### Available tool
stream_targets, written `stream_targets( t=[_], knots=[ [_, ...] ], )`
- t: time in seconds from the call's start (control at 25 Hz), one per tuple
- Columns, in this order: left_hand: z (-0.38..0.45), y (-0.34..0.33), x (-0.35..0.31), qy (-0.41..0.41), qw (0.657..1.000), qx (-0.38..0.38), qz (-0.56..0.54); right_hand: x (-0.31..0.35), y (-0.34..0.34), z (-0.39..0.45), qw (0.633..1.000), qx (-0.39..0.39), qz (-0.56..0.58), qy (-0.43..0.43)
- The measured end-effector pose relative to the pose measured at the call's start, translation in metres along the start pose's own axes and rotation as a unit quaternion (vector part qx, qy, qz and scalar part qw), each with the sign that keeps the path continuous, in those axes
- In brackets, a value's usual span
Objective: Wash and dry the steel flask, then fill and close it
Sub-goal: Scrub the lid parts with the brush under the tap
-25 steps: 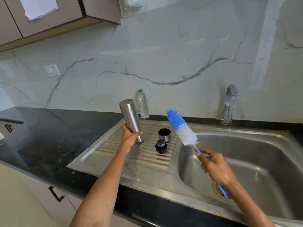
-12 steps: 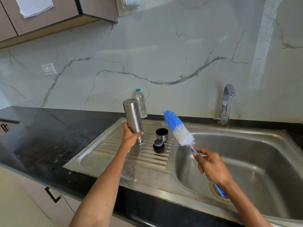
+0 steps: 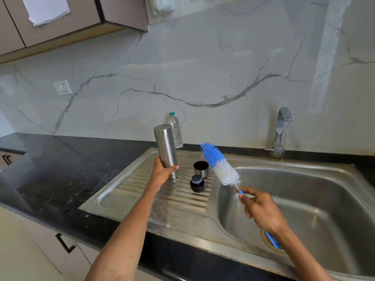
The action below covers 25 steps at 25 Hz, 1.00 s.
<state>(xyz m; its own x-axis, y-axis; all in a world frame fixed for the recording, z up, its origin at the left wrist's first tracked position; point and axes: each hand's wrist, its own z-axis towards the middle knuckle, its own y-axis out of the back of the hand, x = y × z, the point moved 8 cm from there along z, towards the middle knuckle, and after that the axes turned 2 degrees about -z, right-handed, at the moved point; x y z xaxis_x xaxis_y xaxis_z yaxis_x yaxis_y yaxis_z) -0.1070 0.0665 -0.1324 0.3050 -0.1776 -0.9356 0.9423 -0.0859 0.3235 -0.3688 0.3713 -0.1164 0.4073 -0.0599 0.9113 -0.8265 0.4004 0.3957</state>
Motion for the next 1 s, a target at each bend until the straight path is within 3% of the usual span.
stream_targets(
  t=[0.2,0.44,0.48,0.56,0.68,0.84,1.0],
  knots=[
    [-0.013,0.010,0.000,0.003,0.999,0.004,-0.038,0.001,-0.001,0.000,1.000,0.000,-0.002,0.004],
    [-0.087,0.045,-0.022,-0.073,0.977,-0.176,-0.097,-0.001,0.001,0.000,1.000,-0.007,0.002,-0.008],
    [-0.098,0.039,-0.031,-0.085,0.980,-0.157,-0.088,-0.002,0.003,0.001,1.000,-0.012,0.002,-0.013],
    [-0.111,0.011,-0.042,-0.086,0.995,-0.048,-0.032,-0.004,0.007,-0.001,0.999,-0.025,0.002,-0.022],
    [-0.122,-0.033,-0.037,-0.071,0.985,0.082,0.131,-0.007,0.014,-0.005,0.999,-0.039,0.000,-0.031],
    [-0.116,-0.061,-0.019,-0.023,0.961,0.075,0.264,-0.012,0.015,-0.008,0.998,-0.040,-0.003,-0.043],
    [-0.107,-0.074,-0.024,-0.023,0.954,0.051,0.295,-0.014,0.014,-0.010,0.998,-0.032,-0.026,-0.052]
  ],
)
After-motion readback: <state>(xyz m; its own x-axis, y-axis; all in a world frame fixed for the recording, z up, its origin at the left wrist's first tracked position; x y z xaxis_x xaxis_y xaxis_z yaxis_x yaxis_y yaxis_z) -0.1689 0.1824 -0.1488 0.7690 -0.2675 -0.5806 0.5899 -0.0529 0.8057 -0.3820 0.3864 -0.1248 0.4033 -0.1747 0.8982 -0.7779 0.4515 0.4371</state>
